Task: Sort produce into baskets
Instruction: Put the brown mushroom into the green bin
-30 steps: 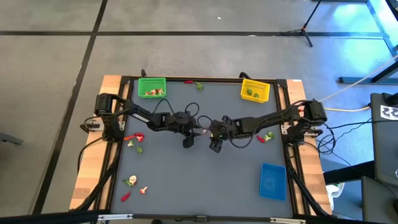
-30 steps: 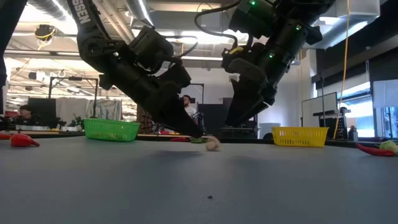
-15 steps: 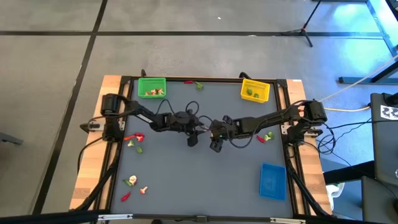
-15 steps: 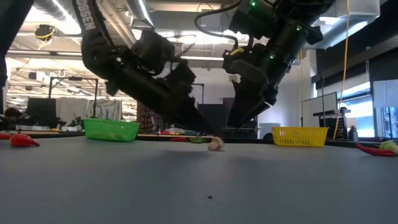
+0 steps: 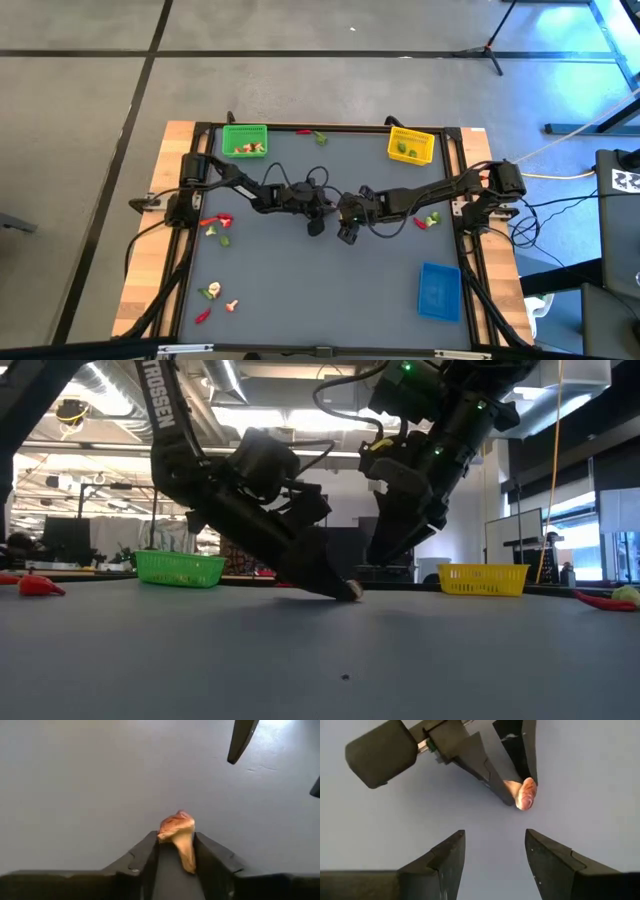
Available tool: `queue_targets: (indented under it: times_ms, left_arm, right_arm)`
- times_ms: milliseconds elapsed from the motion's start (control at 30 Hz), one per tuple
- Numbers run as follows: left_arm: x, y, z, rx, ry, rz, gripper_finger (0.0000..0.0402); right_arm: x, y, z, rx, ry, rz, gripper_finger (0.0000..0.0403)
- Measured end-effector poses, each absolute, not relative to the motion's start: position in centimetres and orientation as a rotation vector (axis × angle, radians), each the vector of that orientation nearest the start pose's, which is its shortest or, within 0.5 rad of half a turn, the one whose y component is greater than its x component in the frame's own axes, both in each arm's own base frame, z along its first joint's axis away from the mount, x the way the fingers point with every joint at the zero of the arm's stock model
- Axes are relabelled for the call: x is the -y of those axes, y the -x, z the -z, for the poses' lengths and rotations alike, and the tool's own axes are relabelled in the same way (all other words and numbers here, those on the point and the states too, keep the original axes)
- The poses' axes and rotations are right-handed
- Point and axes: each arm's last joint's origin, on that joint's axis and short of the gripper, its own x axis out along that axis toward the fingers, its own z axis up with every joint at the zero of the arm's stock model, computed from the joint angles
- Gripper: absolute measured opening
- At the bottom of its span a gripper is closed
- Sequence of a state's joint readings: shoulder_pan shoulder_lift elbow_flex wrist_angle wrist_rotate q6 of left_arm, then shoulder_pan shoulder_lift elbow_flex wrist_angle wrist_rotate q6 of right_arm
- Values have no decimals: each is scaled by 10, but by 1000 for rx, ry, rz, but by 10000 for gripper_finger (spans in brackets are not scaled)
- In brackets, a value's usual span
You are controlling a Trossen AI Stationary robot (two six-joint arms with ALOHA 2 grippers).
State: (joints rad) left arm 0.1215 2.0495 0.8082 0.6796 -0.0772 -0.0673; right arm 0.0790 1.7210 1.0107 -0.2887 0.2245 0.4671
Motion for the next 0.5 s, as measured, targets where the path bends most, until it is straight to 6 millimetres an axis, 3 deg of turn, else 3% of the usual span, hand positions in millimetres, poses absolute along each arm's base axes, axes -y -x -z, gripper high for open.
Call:
queue_targets:
  times_ms: [267,500]
  left_arm:
    - [-45,-355,-77,-578,15,-187,18]
    - [-44,-346,-107,-635,-28,-172,14]
  right_arm:
    - [-20,-336,-170,-932,-275,363,204]
    - [-20,-335,-169,-941,-272,364,204]
